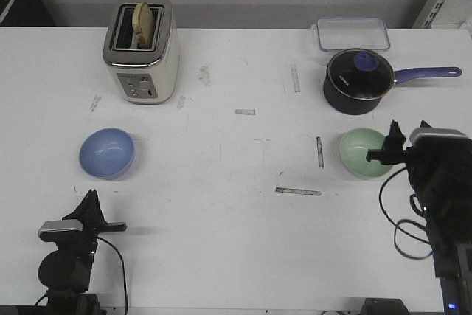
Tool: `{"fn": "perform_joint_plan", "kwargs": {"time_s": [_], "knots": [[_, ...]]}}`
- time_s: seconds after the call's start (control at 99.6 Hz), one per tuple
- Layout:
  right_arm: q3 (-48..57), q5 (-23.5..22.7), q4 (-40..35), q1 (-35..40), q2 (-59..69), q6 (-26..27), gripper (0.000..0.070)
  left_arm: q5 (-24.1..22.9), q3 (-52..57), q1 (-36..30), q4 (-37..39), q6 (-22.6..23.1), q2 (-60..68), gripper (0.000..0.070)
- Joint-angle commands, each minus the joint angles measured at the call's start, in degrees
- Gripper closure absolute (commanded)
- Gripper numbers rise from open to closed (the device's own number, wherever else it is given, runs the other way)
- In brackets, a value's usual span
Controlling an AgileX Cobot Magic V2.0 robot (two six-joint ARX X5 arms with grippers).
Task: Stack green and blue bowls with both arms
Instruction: 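Reach the right gripper down to the rim of the pale green bowl, then grasp the green bowl rim with the right gripper and lift it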
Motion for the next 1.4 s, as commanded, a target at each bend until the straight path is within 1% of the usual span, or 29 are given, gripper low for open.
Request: {"fn": "perform_joint_plan", "kwargs": {"time_s": [0.0,0.08,0.241,0.301,0.482,0.652,0.723,0.763,0.934,1.014,1.094,1.235,1.385], "knots": [[1.7,-0.1,-2.9,-0.9,4.2,-1.7,0.0204,0.2,-1.2,0.0,0.5,-0.1,0.0,0.0698],[1.8,-1.3,-4.9,-2.6,8.3,-3.5,0.0192,0.2,-1.2,0.0,0.5,-0.1,0.0,0.0698],[1.8,-9.9,-10.1,-8.1,18.2,-6.0,0.0192,0.2,-1.2,0.0,0.5,-0.1,0.0,0.0698],[1.8,-11.4,-10.7,-9.7,21.7,-6.6,0.0192,0.2,-1.2,0.0,0.5,-0.1,0.0,0.0698],[1.8,-11.9,-10.7,-12.6,30.0,-8.7,0.0194,0.2,-1.2,0.0,0.5,-0.1,0.0,0.0698],[1.8,-11.9,-9.4,-13.3,35.5,-9.0,0.0202,0.2,-1.2,0.0,0.5,-0.1,0.0,0.0698],[1.8,-11.9,-7.8,-13.3,37.3,-9.0,0.0235,0.2,-1.2,0.0,0.5,-0.1,0.0,0.0698],[1.8,-11.9,-7.2,-13.3,38.1,-9.0,0.0272,0.2,-1.2,0.0,0.5,-0.1,0.0,0.0698],[1.8,-11.9,-6.1,-13.3,38.9,-9.0,0.0526,0.2,-1.2,0.0,0.5,-0.1,0.0,0.0698],[1.8,-11.9,-5.7,-13.3,38.8,-9.1,0.0619,0.2,-1.2,0.0,0.5,-0.1,0.0,0.0698],[1.8,-11.9,-5.7,-13.3,38.8,-9.6,0.0695,0.2,-1.2,0.0,0.5,-0.1,0.0,0.0698],[1.8,-10.2,-5.0,-13.3,38.3,-10.4,0.0695,0.2,-1.2,0.0,0.5,-0.1,0.0,0.0698],[1.9,-10.6,-4.3,-13.3,35.6,-10.4,0.0695,0.2,-1.2,0.0,0.5,-0.1,0.0,0.0698]]}}
